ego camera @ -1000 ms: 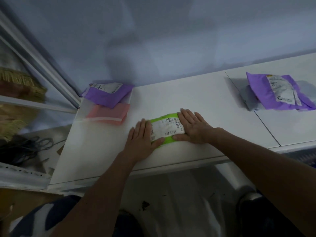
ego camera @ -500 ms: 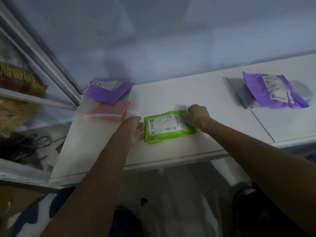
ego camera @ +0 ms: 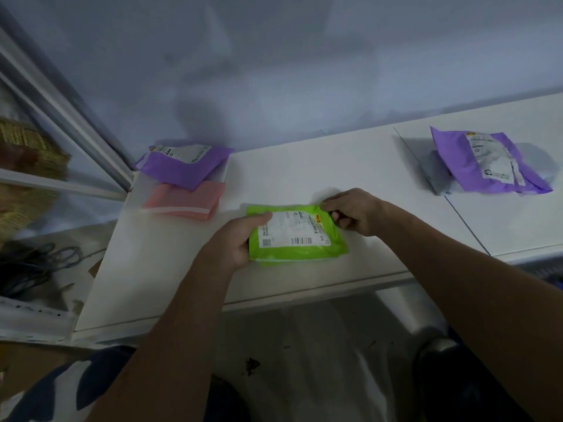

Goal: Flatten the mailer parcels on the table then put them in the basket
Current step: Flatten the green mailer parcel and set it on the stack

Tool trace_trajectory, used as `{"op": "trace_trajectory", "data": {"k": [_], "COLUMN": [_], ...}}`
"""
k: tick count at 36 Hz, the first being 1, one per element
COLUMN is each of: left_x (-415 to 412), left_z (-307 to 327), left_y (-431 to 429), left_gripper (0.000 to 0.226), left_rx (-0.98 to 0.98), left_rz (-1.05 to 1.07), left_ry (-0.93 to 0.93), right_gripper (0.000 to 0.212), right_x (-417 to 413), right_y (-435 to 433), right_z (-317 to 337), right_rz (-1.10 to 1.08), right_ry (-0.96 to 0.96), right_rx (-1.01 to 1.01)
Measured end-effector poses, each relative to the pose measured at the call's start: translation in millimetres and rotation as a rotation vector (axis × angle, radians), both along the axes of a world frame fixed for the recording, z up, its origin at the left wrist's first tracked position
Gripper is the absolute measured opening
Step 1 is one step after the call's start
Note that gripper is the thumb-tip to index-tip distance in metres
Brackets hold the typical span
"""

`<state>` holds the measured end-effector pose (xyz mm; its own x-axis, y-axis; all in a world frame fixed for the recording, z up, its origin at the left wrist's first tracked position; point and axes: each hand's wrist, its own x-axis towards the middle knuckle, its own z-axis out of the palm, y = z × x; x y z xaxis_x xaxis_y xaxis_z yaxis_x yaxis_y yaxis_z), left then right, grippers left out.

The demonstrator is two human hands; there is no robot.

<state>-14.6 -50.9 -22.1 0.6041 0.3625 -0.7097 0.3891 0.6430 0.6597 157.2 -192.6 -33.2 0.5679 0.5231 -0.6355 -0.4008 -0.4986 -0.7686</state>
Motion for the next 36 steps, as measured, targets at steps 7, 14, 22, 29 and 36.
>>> {"op": "trace_trajectory", "data": {"k": [7, 14, 22, 29, 36], "left_x": [7.3, 19.0, 33.4, 50.7, 75.6], "left_z": [-4.3, -2.1, 2.0, 7.8, 16.5], "left_y": [-0.1, 0.0, -8.5, -22.2, -34.4], "left_gripper": [0.014, 0.020, 0.019, 0.019, 0.017], "left_rx": [-0.050, -0.062, -0.077, -0.005, 0.030], "left_rz": [0.038, 0.109, 0.146, 0.092, 0.092], "left_ry": [-0.077, -0.162, -0.230, -0.234, -0.249], "right_gripper": [0.010, 0.021, 0.011, 0.009, 0.007], "right_x": [6.5, 6.6, 17.9, 30.3, 50.2], "right_y": [-2.4, -12.7, -27.8, -44.3, -59.2], "right_z": [7.0, 12.4, 19.5, 29.0, 37.1], "right_rz": [-0.154, -0.018, -0.048, -0.191, -0.227], "right_ry": [0.014, 0.224, 0.211, 0.192, 0.153], "right_rx": [0.228, 0.262, 0.340, 0.412, 0.411]}}
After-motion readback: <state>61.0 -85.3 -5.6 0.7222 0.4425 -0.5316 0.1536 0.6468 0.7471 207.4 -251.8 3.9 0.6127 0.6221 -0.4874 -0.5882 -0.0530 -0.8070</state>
